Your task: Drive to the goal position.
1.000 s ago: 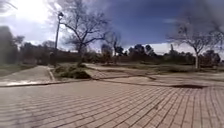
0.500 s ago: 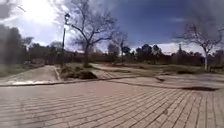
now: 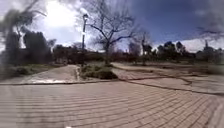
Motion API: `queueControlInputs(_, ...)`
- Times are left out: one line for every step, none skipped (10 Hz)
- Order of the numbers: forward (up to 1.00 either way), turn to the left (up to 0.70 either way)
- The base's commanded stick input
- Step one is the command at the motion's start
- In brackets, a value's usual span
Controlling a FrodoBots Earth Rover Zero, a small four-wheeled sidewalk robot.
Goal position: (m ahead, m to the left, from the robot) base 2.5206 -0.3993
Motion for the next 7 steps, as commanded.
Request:
queueControlInputs(1.00, 0.40)
queueControlInputs(1.00, 0.40)
queueControlInputs(1.00, 0.40)
queueControlInputs(1.00, 0.40)
queueControlInputs(1.00, 0.40)
queueControlInputs(1.00, 0.40)
queueControlInputs(0.73, 0.54)
